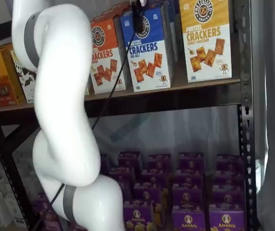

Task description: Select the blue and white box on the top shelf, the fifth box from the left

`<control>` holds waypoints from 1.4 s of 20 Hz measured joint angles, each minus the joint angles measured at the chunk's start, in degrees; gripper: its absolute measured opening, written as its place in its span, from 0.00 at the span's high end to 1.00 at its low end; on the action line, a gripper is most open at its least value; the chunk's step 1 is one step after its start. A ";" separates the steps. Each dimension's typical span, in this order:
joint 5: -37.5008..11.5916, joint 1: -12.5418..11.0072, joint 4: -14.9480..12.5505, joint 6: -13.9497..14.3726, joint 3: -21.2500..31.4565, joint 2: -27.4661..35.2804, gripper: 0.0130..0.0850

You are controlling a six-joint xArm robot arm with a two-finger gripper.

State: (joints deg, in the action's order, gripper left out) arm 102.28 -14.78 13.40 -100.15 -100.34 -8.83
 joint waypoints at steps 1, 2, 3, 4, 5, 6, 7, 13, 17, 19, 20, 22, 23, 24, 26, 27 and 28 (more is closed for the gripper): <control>-0.14 -0.05 0.15 -0.01 0.17 -0.09 0.00; -0.21 -0.11 0.30 -0.02 0.28 -0.15 0.00; -0.25 -0.17 0.46 -0.02 0.37 -0.20 0.06; -0.24 -0.21 0.58 -0.02 0.40 -0.22 0.06; -0.21 -0.25 0.71 -0.02 0.44 -0.24 0.11; -0.16 -0.28 0.80 -0.02 0.45 -0.25 0.11; -0.06 -0.31 0.85 -0.02 0.42 -0.25 0.17; 0.29 -0.40 0.83 -0.07 0.35 -0.34 0.22; 0.44 -0.58 1.06 -0.13 0.36 -0.53 0.33; 0.47 -0.64 1.12 -0.15 0.41 -0.67 0.39; 0.46 -0.65 1.13 -0.16 0.45 -0.71 0.39; 0.31 -0.65 0.98 -0.20 0.65 -0.96 0.39; 0.50 -0.66 0.97 -0.21 0.56 -0.97 0.39; 1.05 -0.78 1.14 -0.20 0.27 -0.89 0.39; 2.37 -1.07 1.50 -0.17 -0.54 -0.65 0.39; 3.09 -1.31 1.71 -0.21 -1.01 -0.55 0.39; 3.88 -1.62 2.00 -0.28 -1.52 -0.50 0.39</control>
State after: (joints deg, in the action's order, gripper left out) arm 106.16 -16.40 15.40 -100.44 -101.86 -9.33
